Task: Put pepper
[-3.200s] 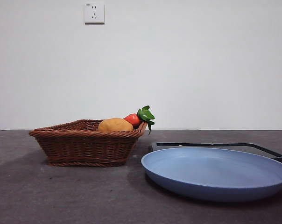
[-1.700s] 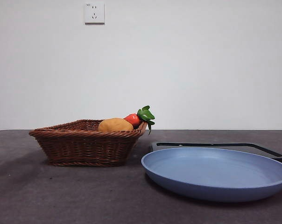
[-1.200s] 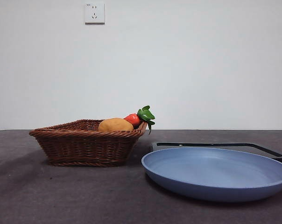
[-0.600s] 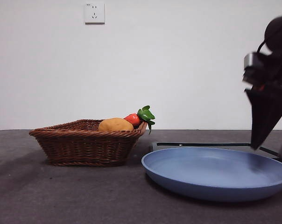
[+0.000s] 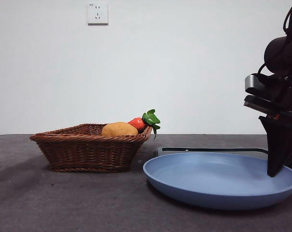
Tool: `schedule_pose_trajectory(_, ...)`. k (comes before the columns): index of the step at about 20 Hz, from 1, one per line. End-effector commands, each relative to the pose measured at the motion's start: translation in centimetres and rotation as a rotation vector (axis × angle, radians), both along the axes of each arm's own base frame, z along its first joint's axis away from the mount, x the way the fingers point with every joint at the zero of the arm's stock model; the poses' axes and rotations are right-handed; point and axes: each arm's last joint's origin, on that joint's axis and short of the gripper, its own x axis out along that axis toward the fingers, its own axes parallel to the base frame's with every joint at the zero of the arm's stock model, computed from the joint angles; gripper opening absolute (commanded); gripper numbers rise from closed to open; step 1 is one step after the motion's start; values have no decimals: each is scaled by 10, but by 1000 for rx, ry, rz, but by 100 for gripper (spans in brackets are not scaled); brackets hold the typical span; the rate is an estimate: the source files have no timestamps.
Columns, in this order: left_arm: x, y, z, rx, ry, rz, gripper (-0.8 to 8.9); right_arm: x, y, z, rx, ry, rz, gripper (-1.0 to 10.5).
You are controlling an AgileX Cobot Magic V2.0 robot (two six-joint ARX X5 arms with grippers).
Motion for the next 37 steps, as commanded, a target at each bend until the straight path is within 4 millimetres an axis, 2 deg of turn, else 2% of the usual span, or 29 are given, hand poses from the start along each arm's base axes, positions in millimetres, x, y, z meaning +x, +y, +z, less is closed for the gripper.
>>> schedule_pose_trajectory(1, 1, 0, 7, -6, -28, 31, 373, 4, 1, 0, -3, -2, -13, 6)
schedule_pose_trajectory(4, 11, -3, 12, -33, -21, 47, 373, 1, 1, 14, 8, -46, -18, 5)
schedule_pose_trajectory(9, 54, -23, 22, 27, 73, 48, 372, -18, -9, 63, 41, -200, -50, 5)
schedule_pose_trajectory(14, 113, -66, 27, 128, 155, 55, 372, -50, -33, 120, 16, -394, -144, 5)
schedule_pose_trajectory(18, 163, -104, 14, 237, 219, 77, 372, -75, -44, 160, 29, -529, -186, 5)
schedule_pose_trajectory(20, 185, -118, 3, 262, 256, 87, 372, -85, -44, 172, 41, -584, -185, 6)
schedule_pose_trajectory(24, 220, -133, -23, 292, 336, 138, 372, -95, -45, 180, 47, -622, -185, 6)
schedule_pose_trajectory(26, 230, -138, -38, 309, 372, 158, 372, -95, -45, 179, 46, -613, -184, 6)
schedule_pose_trajectory(33, 247, -145, -81, 367, 456, 202, 372, -96, -45, 179, 42, -615, -173, 6)
schedule_pose_trajectory(37, 251, -152, -97, 366, 483, 210, 372, -96, -44, 179, 41, -616, -170, 6)
